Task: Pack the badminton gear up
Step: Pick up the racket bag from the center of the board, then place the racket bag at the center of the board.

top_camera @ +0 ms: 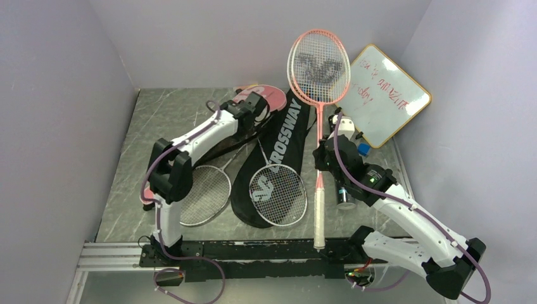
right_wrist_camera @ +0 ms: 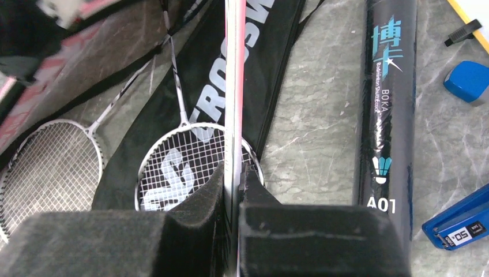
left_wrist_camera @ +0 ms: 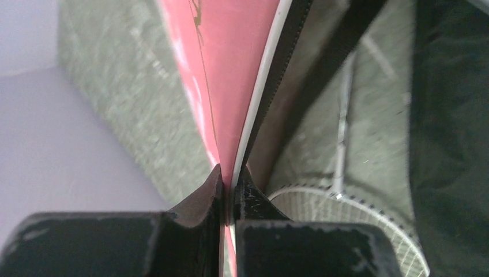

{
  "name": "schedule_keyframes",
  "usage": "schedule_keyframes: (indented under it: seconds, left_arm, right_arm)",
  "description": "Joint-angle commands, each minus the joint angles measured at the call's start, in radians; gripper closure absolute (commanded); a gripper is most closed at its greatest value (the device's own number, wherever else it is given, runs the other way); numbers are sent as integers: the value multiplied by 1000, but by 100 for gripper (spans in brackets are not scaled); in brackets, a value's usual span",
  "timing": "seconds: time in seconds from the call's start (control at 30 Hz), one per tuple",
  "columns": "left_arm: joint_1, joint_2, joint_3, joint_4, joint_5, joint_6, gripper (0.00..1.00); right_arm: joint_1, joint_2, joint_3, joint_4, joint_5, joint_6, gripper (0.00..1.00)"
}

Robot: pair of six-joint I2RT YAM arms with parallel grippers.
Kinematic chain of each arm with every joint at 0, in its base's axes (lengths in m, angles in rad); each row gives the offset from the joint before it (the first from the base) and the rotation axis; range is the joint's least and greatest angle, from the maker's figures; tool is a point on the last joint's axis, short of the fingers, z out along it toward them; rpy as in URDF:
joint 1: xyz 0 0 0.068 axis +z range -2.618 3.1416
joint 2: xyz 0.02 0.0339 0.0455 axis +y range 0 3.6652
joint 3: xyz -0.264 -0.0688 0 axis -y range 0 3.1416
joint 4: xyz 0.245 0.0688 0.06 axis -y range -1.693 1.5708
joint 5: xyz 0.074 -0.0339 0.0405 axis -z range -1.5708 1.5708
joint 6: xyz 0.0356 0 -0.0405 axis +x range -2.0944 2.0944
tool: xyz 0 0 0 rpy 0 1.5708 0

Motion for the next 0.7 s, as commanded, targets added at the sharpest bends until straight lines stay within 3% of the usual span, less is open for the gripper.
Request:
schedule_keyframes:
  seconds: [0.0, 0.13, 0.23, 0.5, 0.57, 0.67]
  left_arm:
    - [12, -146, 97, -160, -160, -100, 94]
    - [1, -172, 193, -282, -84, -148, 93]
    - [-9, -183, 190, -311, 82, -204, 92]
    - [-16, -188, -147, 26, 519, -492, 85]
    - [-16, -187, -230, 178, 668, -524, 71]
    - [-17, -199, -297, 341, 775, -557, 28]
  right_arm:
    - [-3, -18, 51, 85, 9, 8, 100]
    - [-4, -30, 42, 83, 11, 6, 100]
    - [-4, -36, 36, 79, 12, 9, 100]
    - [-4, -8, 6, 39, 25, 51, 100]
    - [-3, 11, -2, 20, 30, 69, 100]
    - [-3, 34, -22, 0, 34, 92, 100]
